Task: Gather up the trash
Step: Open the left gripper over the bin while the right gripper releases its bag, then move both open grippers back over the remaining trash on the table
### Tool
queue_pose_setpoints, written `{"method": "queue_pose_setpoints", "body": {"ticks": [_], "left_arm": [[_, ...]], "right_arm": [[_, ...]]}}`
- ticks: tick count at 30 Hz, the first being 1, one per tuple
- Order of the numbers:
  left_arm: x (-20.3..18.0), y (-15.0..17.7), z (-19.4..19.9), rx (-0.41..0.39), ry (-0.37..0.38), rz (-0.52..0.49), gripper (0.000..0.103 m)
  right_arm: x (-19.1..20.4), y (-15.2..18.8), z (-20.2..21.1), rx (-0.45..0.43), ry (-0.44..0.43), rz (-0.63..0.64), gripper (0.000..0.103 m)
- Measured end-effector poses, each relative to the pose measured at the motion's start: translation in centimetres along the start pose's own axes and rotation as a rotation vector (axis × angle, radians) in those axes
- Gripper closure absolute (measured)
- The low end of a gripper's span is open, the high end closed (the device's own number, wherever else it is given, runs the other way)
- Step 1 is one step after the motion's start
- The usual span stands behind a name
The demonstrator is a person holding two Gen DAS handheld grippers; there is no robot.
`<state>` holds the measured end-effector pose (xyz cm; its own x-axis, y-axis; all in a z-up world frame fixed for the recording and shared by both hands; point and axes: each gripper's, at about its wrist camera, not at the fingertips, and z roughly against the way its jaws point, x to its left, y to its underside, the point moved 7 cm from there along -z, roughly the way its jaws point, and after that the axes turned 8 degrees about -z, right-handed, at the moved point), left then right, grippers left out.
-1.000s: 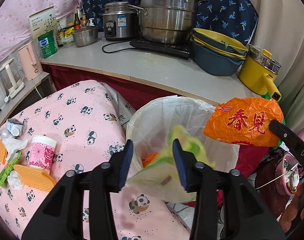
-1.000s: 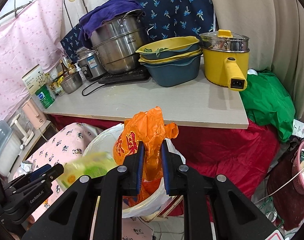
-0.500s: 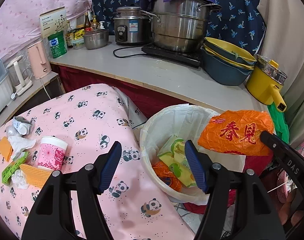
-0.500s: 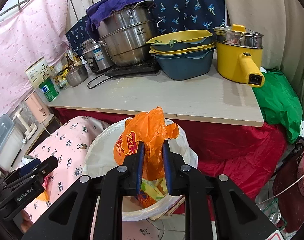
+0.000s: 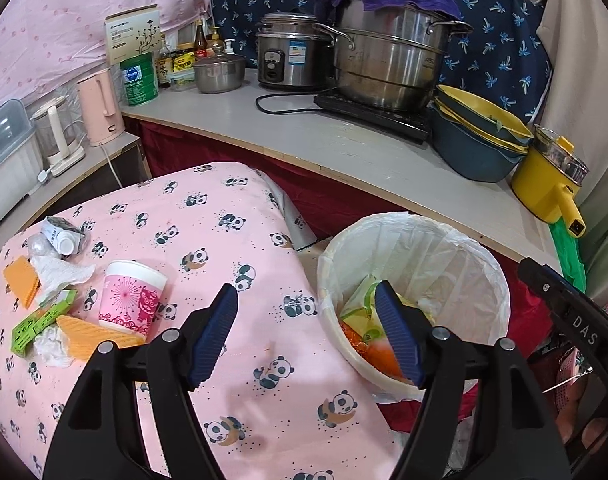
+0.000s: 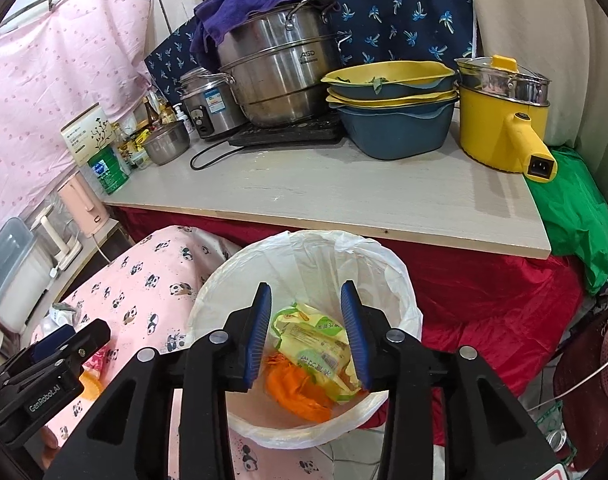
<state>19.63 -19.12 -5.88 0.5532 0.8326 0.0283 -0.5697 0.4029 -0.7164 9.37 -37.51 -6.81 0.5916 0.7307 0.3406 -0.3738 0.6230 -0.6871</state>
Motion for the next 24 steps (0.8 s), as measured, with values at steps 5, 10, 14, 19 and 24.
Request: {"method": "queue_pose_setpoints", "body": {"ticks": [5,10,14,19,24], "left_arm": [[1.0,0.3,0.5,-0.004,-0.007,0.02,0.035],[2.1,0.6,1.3,-0.012,-0.019,0.038,0.035],[3.4,0.9,2.0,-0.018,-0.03,0.055,0.035],[5.4,1.4,3.0,-0.028,-0.051,0.078,0.035],[7.8,2.1,4.1,-0.036,-0.075,0.118,0.035]], "right_arm": [[1.0,0.0,0.4,-0.005,-0.007,0.016,0.065],[2.3,0.3,0.9,-0.007,-0.02,0.032,0.062],[3.7,0.5,1.3,-0.01,-0.037,0.053,0.061],[6.0,1.2,1.7,-0.007,-0.064,0.085,0.06],[8.8,2.3,2.0,0.005,-0.095,0.13,0.06]]}}
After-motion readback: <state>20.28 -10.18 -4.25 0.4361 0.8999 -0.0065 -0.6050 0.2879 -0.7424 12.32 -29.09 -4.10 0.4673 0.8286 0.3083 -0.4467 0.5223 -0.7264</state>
